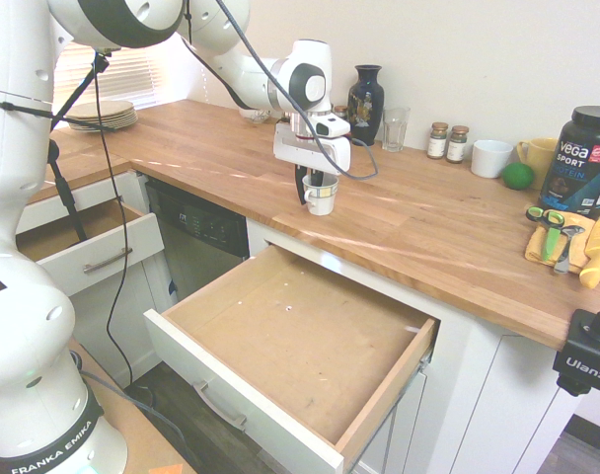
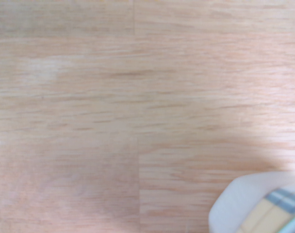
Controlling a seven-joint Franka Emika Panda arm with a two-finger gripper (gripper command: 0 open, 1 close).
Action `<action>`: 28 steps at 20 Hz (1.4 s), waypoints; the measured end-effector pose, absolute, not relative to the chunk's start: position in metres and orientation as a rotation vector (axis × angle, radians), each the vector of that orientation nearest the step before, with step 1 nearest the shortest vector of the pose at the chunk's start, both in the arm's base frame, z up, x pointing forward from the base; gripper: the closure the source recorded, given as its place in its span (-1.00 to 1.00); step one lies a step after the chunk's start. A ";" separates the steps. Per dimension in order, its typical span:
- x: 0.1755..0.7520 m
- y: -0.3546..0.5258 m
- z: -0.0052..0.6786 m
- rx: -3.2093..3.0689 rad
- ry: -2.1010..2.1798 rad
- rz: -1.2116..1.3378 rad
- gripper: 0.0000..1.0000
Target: Put mug in the drawer
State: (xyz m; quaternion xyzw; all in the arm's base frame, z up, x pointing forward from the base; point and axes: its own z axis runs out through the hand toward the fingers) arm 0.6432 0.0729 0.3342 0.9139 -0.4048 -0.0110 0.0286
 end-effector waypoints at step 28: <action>0.573 0.029 0.419 2.829 -1.240 0.090 1.00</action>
